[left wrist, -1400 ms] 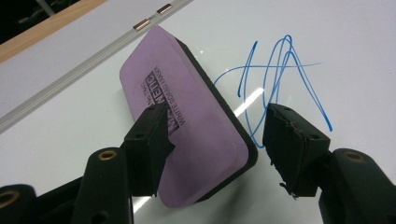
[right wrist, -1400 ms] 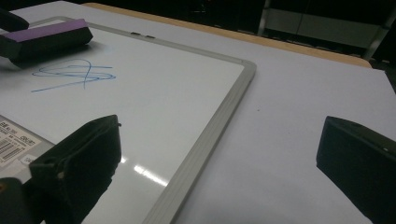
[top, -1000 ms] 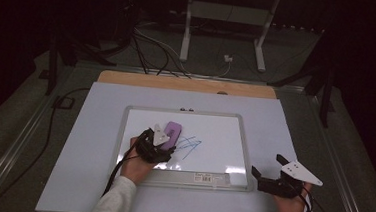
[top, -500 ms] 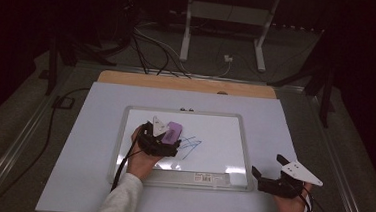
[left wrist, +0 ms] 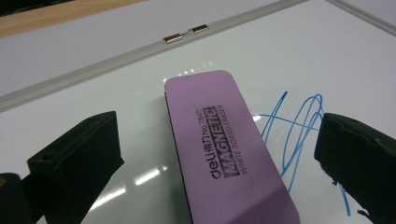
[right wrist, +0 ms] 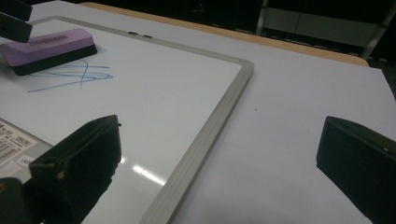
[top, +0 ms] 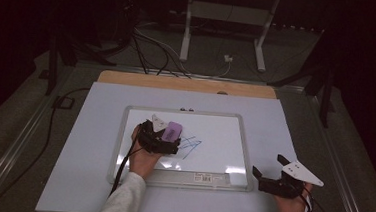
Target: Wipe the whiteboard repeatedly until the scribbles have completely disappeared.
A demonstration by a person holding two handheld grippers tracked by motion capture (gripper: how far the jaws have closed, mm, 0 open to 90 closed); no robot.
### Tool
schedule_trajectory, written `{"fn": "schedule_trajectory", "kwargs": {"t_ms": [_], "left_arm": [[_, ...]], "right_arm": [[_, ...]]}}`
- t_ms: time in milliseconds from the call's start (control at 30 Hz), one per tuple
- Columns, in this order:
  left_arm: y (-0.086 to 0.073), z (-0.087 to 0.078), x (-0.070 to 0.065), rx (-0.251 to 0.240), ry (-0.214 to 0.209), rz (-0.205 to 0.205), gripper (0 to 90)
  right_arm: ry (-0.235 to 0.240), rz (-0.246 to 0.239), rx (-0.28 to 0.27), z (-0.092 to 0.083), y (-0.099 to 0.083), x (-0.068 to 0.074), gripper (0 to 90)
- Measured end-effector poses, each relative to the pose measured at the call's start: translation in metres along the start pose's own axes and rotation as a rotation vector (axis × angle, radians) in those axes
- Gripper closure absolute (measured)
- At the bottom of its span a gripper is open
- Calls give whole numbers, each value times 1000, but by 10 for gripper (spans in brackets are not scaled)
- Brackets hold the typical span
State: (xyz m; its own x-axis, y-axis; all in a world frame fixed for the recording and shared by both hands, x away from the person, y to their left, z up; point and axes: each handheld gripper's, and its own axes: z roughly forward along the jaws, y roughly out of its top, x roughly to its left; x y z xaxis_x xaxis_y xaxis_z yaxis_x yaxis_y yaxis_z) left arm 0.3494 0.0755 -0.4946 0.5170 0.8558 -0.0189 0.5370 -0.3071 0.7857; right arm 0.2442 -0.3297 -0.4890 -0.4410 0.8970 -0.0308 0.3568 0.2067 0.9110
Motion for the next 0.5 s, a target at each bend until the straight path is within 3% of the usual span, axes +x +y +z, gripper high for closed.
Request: {"fn": "schedule_trajectory", "kwargs": {"t_ms": [300, 500], "left_arm": [[0, 12, 2, 64, -8, -67, 33], [0, 21, -4, 108, 1, -49, 40]], "right_arm": [[2, 2, 2, 1, 0, 0, 0], [4, -2, 4, 1, 0, 0, 0]]}}
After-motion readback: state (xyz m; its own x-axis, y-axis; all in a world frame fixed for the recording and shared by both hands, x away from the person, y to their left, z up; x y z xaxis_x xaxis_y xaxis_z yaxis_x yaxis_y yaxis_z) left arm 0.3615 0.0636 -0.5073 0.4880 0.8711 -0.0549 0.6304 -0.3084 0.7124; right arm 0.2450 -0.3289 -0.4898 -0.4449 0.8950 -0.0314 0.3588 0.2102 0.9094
